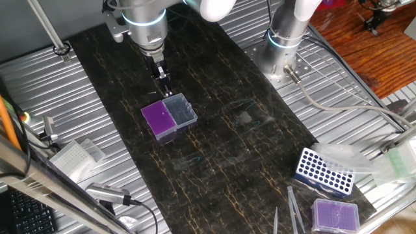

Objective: Insert a small pipette tip into the holder for small pipette tips

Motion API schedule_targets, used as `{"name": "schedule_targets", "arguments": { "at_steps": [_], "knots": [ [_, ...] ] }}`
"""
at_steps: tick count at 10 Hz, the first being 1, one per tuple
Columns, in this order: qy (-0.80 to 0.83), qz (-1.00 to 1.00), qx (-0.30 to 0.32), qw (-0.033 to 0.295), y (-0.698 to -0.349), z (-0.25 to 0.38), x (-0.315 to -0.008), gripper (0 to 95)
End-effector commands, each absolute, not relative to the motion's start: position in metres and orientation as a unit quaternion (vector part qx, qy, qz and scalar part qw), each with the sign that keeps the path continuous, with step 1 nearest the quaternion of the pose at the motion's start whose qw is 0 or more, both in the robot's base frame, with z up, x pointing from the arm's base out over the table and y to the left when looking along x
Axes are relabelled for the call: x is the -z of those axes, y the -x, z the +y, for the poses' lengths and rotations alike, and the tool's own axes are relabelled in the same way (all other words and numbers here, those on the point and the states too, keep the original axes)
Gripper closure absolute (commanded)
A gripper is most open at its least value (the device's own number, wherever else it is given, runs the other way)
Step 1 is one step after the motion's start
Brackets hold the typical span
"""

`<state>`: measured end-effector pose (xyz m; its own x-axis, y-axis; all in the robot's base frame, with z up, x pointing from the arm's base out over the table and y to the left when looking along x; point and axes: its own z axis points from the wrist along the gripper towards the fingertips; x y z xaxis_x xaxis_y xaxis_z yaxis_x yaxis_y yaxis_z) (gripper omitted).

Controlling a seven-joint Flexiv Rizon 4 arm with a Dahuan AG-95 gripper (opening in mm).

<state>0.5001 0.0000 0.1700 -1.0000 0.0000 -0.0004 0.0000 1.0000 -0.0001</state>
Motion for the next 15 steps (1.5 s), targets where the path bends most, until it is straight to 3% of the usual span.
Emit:
{"name": "schedule_targets", "arguments": {
  "at_steps": [1,15],
  "knots": [
    [-0.114,0.991,0.000,-0.070,-0.5000,0.0000,-0.1700,95.0],
    [-0.113,0.991,0.002,-0.071,-0.4998,-0.0003,-0.1702,95.0]
  ]
}}
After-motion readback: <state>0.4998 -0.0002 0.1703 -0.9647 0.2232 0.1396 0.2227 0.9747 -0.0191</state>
